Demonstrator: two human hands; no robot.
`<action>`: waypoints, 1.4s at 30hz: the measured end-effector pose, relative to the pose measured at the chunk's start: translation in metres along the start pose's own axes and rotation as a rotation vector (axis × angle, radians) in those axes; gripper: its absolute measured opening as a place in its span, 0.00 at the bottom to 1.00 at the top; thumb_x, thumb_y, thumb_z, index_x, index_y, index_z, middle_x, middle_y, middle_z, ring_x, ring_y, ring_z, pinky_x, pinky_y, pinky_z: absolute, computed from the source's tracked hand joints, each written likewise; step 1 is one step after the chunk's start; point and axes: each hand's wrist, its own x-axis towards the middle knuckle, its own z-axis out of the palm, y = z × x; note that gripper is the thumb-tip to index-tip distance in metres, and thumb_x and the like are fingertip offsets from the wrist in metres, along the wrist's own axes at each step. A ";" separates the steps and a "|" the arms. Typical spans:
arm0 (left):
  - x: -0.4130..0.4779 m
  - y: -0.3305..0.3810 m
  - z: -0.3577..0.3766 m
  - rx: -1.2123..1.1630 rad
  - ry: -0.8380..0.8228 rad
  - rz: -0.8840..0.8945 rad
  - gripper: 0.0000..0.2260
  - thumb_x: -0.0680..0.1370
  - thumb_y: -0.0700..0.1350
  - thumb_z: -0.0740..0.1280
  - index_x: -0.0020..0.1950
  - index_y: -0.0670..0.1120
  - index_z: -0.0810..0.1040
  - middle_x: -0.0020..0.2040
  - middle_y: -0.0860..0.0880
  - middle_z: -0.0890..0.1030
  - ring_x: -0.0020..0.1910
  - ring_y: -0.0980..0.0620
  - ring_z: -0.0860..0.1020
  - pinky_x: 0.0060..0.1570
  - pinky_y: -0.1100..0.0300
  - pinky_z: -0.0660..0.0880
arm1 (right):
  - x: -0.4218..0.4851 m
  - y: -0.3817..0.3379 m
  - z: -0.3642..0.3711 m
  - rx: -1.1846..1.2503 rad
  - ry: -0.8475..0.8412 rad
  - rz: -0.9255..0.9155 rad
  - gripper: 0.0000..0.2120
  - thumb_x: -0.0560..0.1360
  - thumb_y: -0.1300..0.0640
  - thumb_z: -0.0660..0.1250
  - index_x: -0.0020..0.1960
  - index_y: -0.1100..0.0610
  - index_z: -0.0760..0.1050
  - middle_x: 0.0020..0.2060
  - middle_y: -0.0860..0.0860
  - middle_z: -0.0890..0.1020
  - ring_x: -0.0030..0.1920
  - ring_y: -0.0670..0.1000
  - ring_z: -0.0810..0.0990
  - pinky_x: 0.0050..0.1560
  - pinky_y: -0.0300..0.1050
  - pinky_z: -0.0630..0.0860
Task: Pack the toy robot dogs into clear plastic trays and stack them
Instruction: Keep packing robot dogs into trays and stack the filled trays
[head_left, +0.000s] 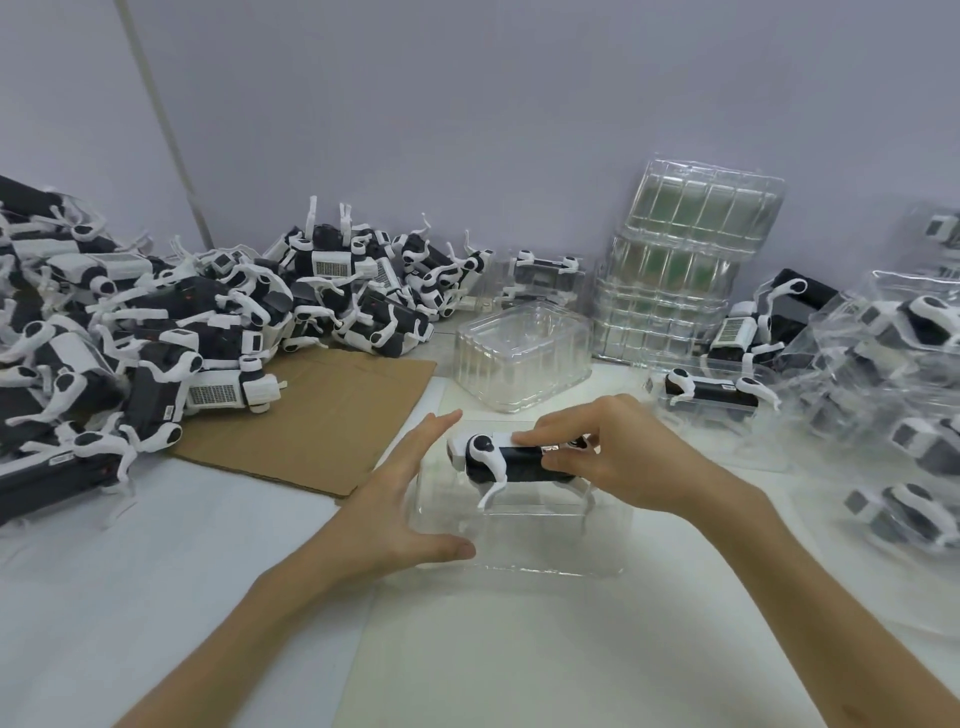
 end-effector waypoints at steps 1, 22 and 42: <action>0.000 0.001 0.000 0.007 -0.004 0.005 0.48 0.61 0.59 0.80 0.74 0.73 0.55 0.72 0.77 0.55 0.76 0.70 0.50 0.76 0.51 0.57 | 0.000 0.000 0.001 -0.011 -0.003 -0.002 0.15 0.78 0.60 0.70 0.58 0.43 0.83 0.39 0.40 0.84 0.40 0.42 0.78 0.44 0.30 0.67; -0.003 0.014 -0.001 0.108 -0.014 0.021 0.31 0.63 0.66 0.74 0.65 0.71 0.73 0.78 0.67 0.53 0.77 0.67 0.47 0.76 0.51 0.54 | -0.009 0.008 0.020 0.014 0.565 0.197 0.14 0.79 0.46 0.66 0.63 0.48 0.77 0.60 0.44 0.76 0.60 0.46 0.74 0.58 0.42 0.67; -0.001 0.029 0.005 -0.404 0.225 -0.129 0.34 0.70 0.54 0.72 0.72 0.67 0.62 0.64 0.50 0.77 0.57 0.42 0.80 0.53 0.50 0.77 | -0.045 0.000 0.029 0.630 0.285 0.209 0.38 0.68 0.36 0.71 0.73 0.27 0.58 0.66 0.41 0.75 0.56 0.41 0.81 0.62 0.47 0.74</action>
